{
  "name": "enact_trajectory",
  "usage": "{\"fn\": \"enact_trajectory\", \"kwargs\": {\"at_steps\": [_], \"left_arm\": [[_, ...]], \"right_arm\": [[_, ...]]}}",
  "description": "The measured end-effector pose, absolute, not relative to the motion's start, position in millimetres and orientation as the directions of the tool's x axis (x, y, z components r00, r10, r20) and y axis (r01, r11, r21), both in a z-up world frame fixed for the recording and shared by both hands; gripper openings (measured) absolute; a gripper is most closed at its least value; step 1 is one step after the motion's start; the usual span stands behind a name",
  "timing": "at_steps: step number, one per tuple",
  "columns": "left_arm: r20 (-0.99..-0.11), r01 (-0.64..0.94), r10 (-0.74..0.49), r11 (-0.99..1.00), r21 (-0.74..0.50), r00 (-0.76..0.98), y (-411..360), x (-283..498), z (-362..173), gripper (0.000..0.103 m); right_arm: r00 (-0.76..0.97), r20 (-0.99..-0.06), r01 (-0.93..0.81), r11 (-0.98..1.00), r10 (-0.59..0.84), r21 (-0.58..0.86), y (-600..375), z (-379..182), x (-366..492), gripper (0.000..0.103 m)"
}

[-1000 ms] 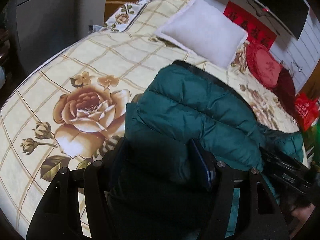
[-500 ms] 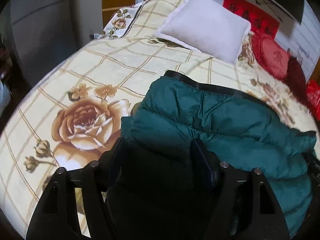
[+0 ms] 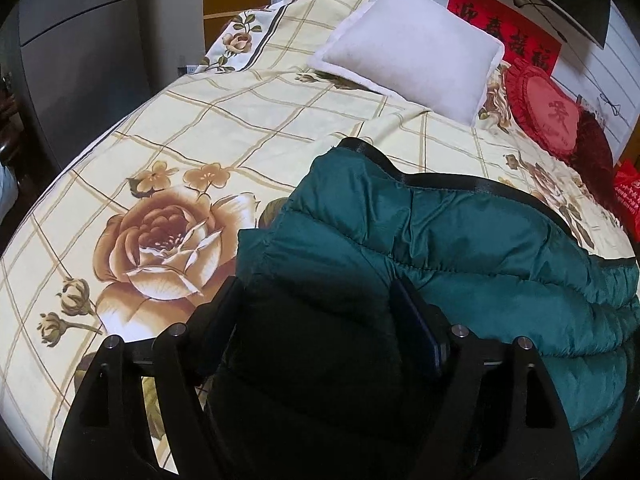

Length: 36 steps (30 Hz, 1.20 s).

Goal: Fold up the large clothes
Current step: 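Fold the held hem over toward the collar with both grippers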

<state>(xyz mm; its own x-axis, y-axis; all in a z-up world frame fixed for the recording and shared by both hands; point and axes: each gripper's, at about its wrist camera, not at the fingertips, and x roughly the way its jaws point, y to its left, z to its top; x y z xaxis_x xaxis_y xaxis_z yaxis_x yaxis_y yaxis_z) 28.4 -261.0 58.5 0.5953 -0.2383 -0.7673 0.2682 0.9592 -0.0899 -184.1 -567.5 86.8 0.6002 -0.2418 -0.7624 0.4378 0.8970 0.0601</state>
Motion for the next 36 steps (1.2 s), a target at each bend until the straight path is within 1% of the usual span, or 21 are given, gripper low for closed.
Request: {"fn": "enact_trajectory", "kwargs": {"at_steps": [2, 5, 9, 12, 18, 20, 23, 25, 26, 28, 31, 36], "left_arm": [[-0.765, 0.268, -0.24, 0.959, -0.092, 0.598, -260, 29, 58, 0.077], [-0.762, 0.265, -0.24, 0.96, -0.094, 0.601, -261, 29, 57, 0.079], [-0.755, 0.256, -0.232, 0.963, -0.089, 0.613, -261, 27, 55, 0.08], [-0.752, 0.254, -0.226, 0.964, -0.08, 0.619, -262, 26, 54, 0.08], [-0.75, 0.253, -0.229, 0.964, -0.085, 0.621, -262, 25, 54, 0.08], [-0.747, 0.253, -0.23, 0.964, -0.086, 0.624, -262, 24, 54, 0.08], [-0.743, 0.251, -0.233, 0.964, -0.09, 0.628, -261, 23, 54, 0.08], [-0.741, 0.251, -0.235, 0.964, -0.092, 0.63, -260, 22, 54, 0.08], [-0.743, 0.253, -0.235, 0.963, -0.091, 0.627, -259, 21, 56, 0.08], [-0.75, 0.263, -0.248, 0.959, -0.103, 0.613, -255, 18, 59, 0.08], [-0.746, 0.279, -0.291, 0.949, -0.146, 0.6, -242, 9, 68, 0.08], [-0.724, 0.325, -0.306, 0.938, -0.12, 0.619, -230, -13, 82, 0.08]], "right_arm": [[0.602, -0.767, 0.449, 0.888, -0.221, 0.096, -571, 80, -196, 0.087], [0.575, -0.793, 0.46, 0.881, -0.2, 0.111, -577, 55, -201, 0.087], [0.587, -0.787, 0.454, 0.882, -0.192, 0.124, -576, 38, -198, 0.093], [0.56, -0.806, 0.469, 0.875, -0.191, 0.118, -575, 45, -197, 0.092], [0.618, -0.761, 0.472, 0.867, -0.196, 0.159, -565, 74, -233, 0.092], [0.628, -0.754, 0.466, 0.869, -0.193, 0.165, -559, 73, -247, 0.092], [0.582, -0.788, 0.454, 0.884, -0.201, 0.11, -551, 54, -250, 0.092], [0.561, -0.803, 0.451, 0.887, -0.201, 0.093, -550, 45, -247, 0.098], [0.551, -0.811, 0.456, 0.885, -0.196, 0.096, -551, 45, -245, 0.098], [0.543, -0.82, 0.463, 0.879, -0.18, 0.113, -554, 52, -244, 0.098], [0.573, -0.8, 0.461, 0.877, -0.178, 0.134, -556, 68, -253, 0.098], [0.581, -0.796, 0.462, 0.874, -0.169, 0.152, -560, 81, -260, 0.098]]}}
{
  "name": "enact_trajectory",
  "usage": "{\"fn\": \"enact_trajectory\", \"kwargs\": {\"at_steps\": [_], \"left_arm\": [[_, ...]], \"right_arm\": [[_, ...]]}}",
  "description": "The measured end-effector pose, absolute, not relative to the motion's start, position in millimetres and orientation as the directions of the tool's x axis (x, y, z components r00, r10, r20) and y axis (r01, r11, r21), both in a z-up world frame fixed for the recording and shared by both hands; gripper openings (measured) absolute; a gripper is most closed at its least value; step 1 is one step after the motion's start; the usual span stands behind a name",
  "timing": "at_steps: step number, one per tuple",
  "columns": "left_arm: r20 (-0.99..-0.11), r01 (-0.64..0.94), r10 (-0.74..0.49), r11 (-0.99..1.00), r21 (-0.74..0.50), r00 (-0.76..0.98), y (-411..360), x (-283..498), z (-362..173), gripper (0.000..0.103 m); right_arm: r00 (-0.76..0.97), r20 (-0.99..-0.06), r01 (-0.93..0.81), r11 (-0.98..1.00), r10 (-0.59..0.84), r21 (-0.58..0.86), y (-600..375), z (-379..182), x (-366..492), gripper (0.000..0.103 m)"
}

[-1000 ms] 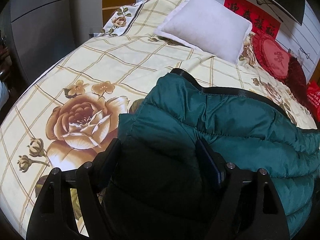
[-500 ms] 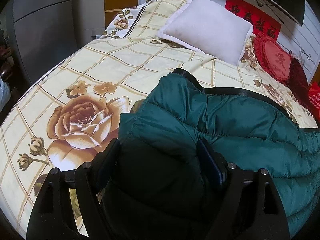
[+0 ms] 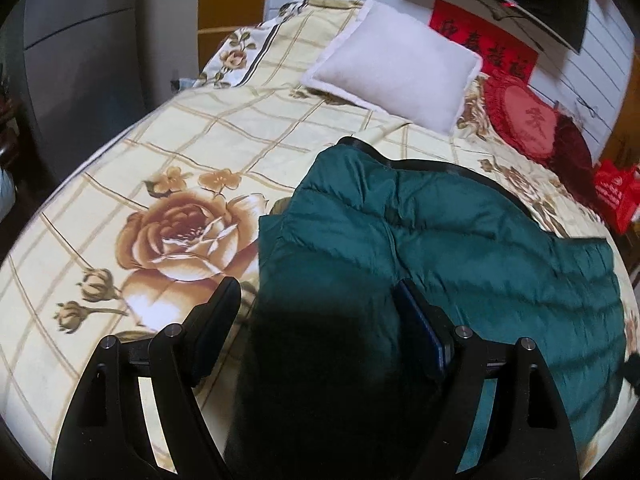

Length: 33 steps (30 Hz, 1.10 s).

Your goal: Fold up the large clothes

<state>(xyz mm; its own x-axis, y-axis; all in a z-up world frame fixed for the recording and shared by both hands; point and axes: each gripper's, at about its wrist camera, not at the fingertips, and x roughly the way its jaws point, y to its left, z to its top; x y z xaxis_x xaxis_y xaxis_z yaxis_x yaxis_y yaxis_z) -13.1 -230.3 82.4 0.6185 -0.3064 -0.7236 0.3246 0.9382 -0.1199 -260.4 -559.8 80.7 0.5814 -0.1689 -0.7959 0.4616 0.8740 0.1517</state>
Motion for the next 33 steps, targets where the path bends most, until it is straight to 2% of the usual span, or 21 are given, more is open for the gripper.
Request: {"fn": "enact_trajectory", "kwargs": {"at_steps": [8, 13, 16, 22, 25, 29, 33], "left_arm": [[-0.741, 0.341, -0.353, 0.923, -0.178, 0.571, -207, -29, 87, 0.08], [-0.749, 0.31, -0.439, 0.895, -0.32, 0.495, -184, -16, 79, 0.08], [-0.752, 0.269, -0.496, 0.868, -0.417, 0.435, -174, -4, 67, 0.08], [-0.732, 0.237, -0.579, 0.815, -0.529, 0.358, -172, 9, 46, 0.08], [-0.72, 0.219, -0.614, 0.789, -0.574, 0.325, -173, 15, 35, 0.084], [-0.71, 0.204, -0.629, 0.776, -0.596, 0.316, -173, 21, 27, 0.098], [-0.714, 0.244, -0.618, 0.786, -0.568, 0.329, -184, 18, 28, 0.102]], "right_arm": [[0.574, -0.8, 0.5, 0.849, -0.175, 0.173, -577, 81, -262, 0.098], [0.565, -0.807, 0.523, 0.831, -0.171, 0.19, -598, 76, -257, 0.098], [0.573, -0.811, 0.536, 0.804, -0.123, 0.257, -617, 65, -251, 0.099], [0.574, -0.818, 0.53, 0.776, -0.031, 0.343, -638, 42, -237, 0.103], [0.582, -0.813, 0.508, 0.772, 0.019, 0.382, -643, 34, -231, 0.103], [0.584, -0.808, 0.488, 0.763, 0.075, 0.423, -651, 23, -224, 0.103], [0.583, -0.806, 0.466, 0.772, 0.099, 0.432, -653, 17, -218, 0.103]]}}
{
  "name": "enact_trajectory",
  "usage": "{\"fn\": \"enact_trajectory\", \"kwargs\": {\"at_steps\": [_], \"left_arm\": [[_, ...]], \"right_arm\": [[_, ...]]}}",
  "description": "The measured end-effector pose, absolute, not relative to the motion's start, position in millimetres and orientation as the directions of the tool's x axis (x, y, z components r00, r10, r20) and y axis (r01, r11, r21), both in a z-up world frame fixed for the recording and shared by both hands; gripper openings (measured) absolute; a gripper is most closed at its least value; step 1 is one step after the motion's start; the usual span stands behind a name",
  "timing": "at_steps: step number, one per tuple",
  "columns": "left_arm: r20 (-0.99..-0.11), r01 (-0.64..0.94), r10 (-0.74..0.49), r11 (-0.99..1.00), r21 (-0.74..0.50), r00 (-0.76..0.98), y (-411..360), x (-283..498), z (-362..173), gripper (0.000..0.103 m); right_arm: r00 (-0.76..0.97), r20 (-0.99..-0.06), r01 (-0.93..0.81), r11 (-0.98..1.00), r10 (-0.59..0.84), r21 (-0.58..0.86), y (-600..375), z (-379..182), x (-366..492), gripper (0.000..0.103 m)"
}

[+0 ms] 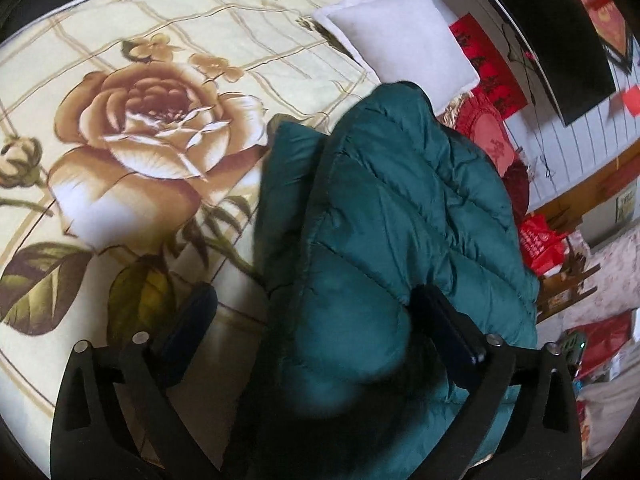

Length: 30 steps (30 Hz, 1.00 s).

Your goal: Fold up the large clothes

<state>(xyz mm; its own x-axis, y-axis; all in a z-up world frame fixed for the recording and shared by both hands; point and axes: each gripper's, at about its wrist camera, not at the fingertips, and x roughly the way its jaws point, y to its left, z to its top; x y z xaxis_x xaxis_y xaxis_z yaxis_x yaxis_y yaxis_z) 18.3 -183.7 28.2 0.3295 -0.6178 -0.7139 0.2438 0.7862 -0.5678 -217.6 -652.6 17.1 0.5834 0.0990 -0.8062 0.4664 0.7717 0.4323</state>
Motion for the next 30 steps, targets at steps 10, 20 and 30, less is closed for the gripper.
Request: {"fn": "enact_trajectory", "kwargs": {"at_steps": [10, 20, 30], "left_arm": [[-0.738, 0.356, -0.621, 0.774, -0.524, 0.263, -226, 10, 36, 0.093], [-0.707, 0.439, -0.661, 0.729, -0.525, 0.251, -202, -18, 70, 0.051], [-0.695, 0.49, -0.697, 0.674, -0.554, 0.174, -139, -95, 84, 0.047]], "right_arm": [[0.615, -0.781, 0.423, 0.787, 0.114, 0.448, -640, 22, -218, 0.082], [0.696, -0.708, 0.366, 0.789, 0.12, 0.494, -608, 83, -271, 0.034], [0.722, -0.664, 0.318, 0.758, 0.196, 0.569, -561, 114, -369, 0.032]]}}
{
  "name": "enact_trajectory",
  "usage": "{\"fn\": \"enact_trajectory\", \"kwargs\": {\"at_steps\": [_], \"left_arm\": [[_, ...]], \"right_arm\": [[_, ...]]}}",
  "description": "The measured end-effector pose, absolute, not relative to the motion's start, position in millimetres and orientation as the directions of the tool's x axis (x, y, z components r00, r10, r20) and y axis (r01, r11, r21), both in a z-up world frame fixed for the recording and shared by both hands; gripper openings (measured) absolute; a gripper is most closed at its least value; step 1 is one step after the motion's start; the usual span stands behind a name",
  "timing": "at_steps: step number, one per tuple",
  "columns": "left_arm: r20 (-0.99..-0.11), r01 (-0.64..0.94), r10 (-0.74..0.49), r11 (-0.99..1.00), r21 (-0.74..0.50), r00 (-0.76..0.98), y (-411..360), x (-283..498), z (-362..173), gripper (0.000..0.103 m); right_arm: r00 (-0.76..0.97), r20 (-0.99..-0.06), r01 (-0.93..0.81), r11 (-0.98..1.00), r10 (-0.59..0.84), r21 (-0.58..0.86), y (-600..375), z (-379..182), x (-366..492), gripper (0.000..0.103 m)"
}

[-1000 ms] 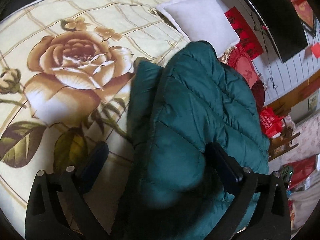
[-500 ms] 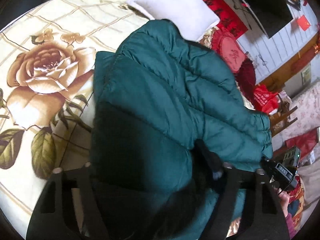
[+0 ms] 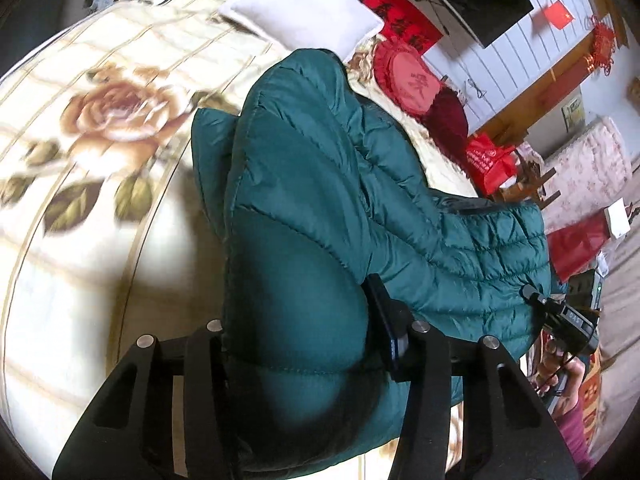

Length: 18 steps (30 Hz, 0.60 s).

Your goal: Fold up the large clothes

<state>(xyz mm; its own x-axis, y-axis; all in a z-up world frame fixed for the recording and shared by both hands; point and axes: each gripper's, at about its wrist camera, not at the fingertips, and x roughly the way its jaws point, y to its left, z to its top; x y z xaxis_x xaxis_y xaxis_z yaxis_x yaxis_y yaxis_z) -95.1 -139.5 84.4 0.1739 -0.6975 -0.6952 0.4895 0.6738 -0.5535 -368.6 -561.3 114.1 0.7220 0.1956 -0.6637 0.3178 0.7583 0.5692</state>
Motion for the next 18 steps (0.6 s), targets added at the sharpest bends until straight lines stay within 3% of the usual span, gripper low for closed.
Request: {"fn": "enact_trajectory", "kwargs": {"at_steps": [3, 5, 7, 8, 14, 18], "left_arm": [[-0.739, 0.47, -0.648, 0.718, -0.513, 0.184, -135, -106, 72, 0.048], [-0.753, 0.442, -0.631, 0.738, -0.509, 0.187, -133, -108, 64, 0.06], [-0.768, 0.404, -0.606, 0.768, -0.497, 0.206, -130, -109, 58, 0.071], [-0.775, 0.389, -0.589, 0.785, -0.483, 0.227, -129, -111, 60, 0.072], [-0.793, 0.391, -0.487, 0.854, -0.344, 0.365, -119, -142, 91, 0.072], [-0.778, 0.418, -0.428, 0.877, -0.237, 0.459, -119, -177, 107, 0.072]], "right_arm": [[0.694, -0.703, 0.398, 0.732, 0.154, 0.553, -563, 93, -387, 0.033], [0.628, -0.772, 0.49, 0.724, 0.093, 0.486, -564, 71, -388, 0.051], [0.565, -0.824, 0.555, 0.724, 0.033, 0.41, -564, 55, -385, 0.078], [0.552, -0.833, 0.567, 0.736, -0.007, 0.37, -562, 54, -385, 0.082], [0.53, -0.825, 0.575, 0.798, -0.196, 0.18, -535, 97, -400, 0.084], [0.571, -0.791, 0.547, 0.82, -0.22, 0.167, -506, 122, -421, 0.084]]}}
